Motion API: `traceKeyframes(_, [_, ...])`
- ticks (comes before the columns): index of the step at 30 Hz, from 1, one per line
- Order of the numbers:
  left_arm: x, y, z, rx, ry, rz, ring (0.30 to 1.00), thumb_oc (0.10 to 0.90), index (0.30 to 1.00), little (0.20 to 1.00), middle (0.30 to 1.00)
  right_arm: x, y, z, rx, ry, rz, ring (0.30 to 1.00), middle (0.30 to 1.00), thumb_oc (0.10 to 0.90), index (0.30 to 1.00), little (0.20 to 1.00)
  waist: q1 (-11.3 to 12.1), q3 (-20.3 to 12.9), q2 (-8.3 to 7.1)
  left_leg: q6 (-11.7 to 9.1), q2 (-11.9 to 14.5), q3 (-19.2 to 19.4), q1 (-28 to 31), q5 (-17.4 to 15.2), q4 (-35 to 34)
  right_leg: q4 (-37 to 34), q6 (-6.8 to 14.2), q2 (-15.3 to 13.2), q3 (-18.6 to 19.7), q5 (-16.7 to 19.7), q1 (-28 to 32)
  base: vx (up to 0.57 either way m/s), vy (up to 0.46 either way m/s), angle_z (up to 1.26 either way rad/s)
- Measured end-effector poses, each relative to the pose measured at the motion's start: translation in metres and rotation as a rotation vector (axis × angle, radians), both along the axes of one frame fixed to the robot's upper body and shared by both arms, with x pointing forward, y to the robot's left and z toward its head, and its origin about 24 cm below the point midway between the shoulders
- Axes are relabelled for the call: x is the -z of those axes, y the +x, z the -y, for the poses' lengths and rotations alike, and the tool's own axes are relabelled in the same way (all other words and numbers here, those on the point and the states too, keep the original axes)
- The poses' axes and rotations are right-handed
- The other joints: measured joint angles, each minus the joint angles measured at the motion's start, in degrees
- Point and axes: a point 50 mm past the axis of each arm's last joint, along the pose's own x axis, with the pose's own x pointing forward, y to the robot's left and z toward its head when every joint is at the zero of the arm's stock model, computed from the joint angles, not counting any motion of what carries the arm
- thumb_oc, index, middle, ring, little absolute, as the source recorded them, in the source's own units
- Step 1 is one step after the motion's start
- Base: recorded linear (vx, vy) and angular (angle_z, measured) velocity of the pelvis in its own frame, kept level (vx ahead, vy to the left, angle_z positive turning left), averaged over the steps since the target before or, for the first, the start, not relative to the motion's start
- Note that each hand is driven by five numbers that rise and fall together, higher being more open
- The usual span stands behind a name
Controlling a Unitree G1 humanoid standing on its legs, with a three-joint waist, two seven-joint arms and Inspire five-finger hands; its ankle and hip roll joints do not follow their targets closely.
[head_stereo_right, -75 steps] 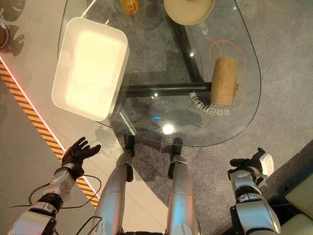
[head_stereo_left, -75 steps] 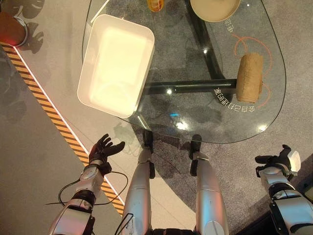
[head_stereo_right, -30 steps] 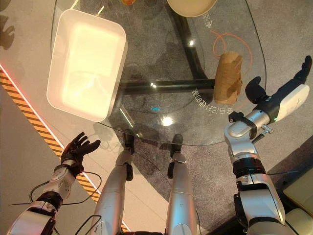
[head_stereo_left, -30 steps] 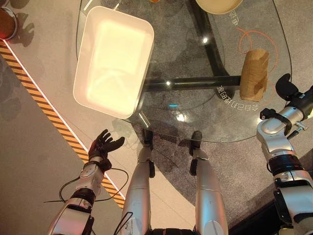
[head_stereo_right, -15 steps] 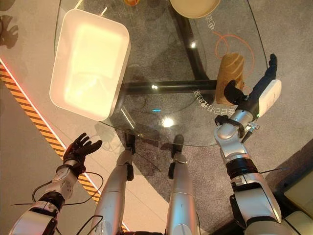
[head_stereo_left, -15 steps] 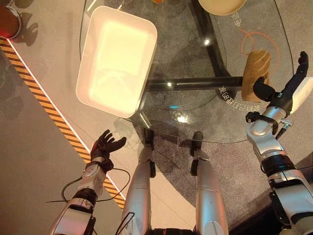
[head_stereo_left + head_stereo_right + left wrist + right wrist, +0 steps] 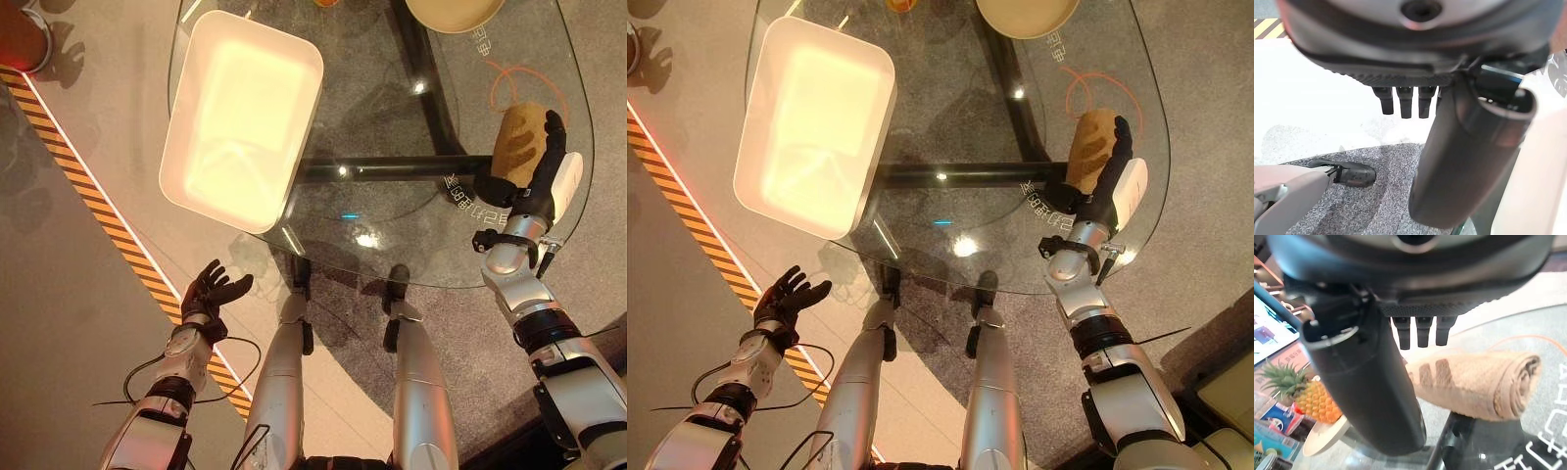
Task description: Wipe the table with a cloth and put it in the basket.
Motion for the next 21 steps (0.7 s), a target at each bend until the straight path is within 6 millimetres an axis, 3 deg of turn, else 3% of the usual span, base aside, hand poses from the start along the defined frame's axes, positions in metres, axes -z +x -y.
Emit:
traceKeyframes(10, [0.002, -0.001, 0.001, 0.004, 0.005, -0.012, 0.900, 0.800, 0.900, 0.900, 0.900, 0.010, 0.011, -0.003, 0.001, 0.127, -0.075, 0.900, 0.900, 0.800, 0.900, 0.900, 0.1, 0.0, 0.13, 0.0, 0.0, 0.0, 1.1, 0.1, -0.1, 0.1, 0.0, 0.0, 0.0, 0.0, 1.0, 0.00, 0.000, 0.00])
traceKeyframes(21, [0.008, -0.003, 0.004, 0.022, 0.016, -0.041, 0.900, 0.800, 0.900, 0.900, 0.900, 0.009, 0.018, 0.009, 0.093, 0.149, -0.111, 0.900, 0.900, 0.800, 0.900, 0.900, 0.7, -0.1, 0.85, 0.1, -0.4, -0.2, 1.2, 0.5, -0.2, 1.2, 0.1, -0.5, 0.0, -0.2, 0.6, 0.00, 0.001, 0.01])
